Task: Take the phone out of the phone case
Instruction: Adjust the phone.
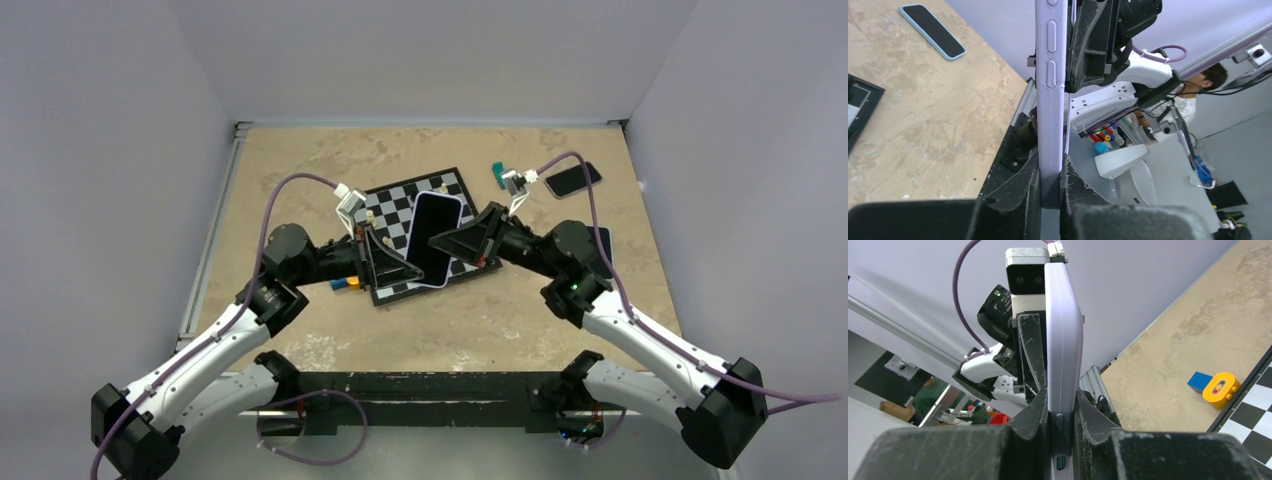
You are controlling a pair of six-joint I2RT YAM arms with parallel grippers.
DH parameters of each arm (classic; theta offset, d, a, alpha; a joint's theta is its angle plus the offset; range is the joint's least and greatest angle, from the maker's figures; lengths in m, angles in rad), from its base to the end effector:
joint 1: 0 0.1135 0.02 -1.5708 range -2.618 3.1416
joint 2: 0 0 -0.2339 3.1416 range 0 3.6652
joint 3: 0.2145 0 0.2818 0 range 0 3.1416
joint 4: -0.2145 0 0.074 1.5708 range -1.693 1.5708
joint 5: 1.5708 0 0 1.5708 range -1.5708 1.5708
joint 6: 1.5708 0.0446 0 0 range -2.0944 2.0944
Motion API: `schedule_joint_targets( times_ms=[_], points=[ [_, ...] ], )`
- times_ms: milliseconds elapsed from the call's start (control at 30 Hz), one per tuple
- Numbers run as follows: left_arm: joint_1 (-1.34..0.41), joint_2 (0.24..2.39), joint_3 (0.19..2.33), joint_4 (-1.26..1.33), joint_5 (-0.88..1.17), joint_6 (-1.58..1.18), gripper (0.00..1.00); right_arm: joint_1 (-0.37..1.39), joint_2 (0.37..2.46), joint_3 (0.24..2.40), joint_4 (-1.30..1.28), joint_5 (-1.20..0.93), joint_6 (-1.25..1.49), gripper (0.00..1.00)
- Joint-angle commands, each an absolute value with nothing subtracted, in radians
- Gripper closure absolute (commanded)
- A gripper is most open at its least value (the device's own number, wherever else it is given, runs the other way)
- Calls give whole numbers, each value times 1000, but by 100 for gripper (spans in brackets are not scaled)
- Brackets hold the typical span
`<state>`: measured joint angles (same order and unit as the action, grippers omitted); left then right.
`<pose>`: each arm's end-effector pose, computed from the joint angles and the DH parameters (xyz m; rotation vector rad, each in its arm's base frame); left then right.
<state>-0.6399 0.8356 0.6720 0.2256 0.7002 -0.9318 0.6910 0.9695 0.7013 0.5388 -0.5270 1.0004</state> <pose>0.1853 -0.1738 0.3080 0.4045 1.7705 -1.7111 0.1996 0.1942 0.3213 -0.2916 1.5474 1.7263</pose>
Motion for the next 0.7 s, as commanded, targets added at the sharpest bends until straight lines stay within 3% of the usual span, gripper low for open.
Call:
schedule_joint_targets(
  times_ms=[0, 67, 167, 233, 533, 633, 667],
  points=[
    [-644, 874, 699, 310, 742, -936, 99, 698, 892, 700, 629, -489, 993, 100],
    [-645, 878, 694, 302, 746, -924, 100, 698, 872, 701, 566, -479, 958, 93],
    [-646, 864, 701, 260, 751, -879, 100, 698, 853, 720, 443, -469, 902, 63],
    [-645, 852, 710, 230, 761, -852, 100, 698, 857, 746, 367, -463, 858, 50],
    [-645, 812, 732, 174, 823, -785, 100, 657, 907, 858, 253, -564, 785, 50],
    [-645, 813, 732, 181, 857, -785, 100, 620, 945, 859, 317, -656, 826, 57],
    [-645, 814, 732, 182, 867, -783, 100, 616, 961, 864, 335, -684, 831, 68]
  ],
)
